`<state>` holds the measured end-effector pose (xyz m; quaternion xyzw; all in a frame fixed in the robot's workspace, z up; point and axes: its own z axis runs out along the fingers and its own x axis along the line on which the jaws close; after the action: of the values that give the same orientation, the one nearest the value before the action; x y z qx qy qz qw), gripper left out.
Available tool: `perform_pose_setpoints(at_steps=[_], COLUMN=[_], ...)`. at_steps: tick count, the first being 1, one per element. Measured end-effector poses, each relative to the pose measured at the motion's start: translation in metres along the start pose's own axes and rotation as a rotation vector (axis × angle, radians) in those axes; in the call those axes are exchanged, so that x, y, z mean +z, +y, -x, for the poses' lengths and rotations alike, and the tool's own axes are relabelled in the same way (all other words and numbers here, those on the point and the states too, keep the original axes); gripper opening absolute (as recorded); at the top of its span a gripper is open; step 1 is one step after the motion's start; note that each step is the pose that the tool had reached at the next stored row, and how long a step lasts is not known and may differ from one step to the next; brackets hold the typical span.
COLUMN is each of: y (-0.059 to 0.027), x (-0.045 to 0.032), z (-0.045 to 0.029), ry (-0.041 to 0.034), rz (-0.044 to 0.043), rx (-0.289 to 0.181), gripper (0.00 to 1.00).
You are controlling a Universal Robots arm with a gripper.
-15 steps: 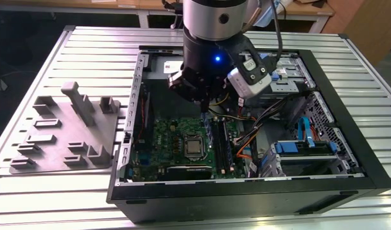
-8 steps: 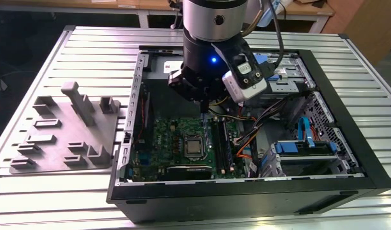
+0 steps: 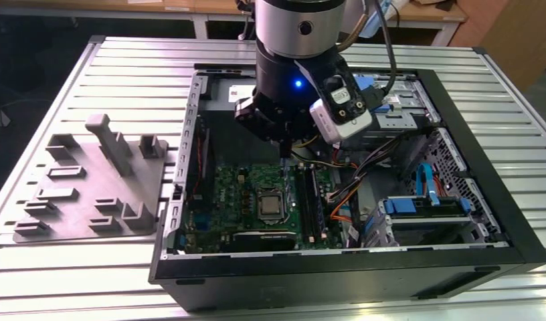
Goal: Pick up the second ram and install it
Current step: 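Insert the second ram into the second slot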
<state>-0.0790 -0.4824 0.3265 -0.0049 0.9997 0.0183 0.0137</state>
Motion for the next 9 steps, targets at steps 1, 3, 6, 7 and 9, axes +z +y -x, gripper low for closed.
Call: perform_pose_setpoints(at_steps=[1,3,6,7,9], y=[0.0000,0.0000,-0.0001,-0.0001,-0.0001], x=[0.0000,0.0003,0.0008,0.0010,0.0014], z=[0.0000,0.0011,0.0048,0.0062,0.0092], ry=[0.0000,-0.0001,0.0000,0.0000,0.0000], rz=[0.0000,0.0002,0.0000,0.0000,0.0000], rx=[0.000,0.000,0.000,0.000,0.000], gripper=[0.11,0.11,0.11,0.11,0.11])
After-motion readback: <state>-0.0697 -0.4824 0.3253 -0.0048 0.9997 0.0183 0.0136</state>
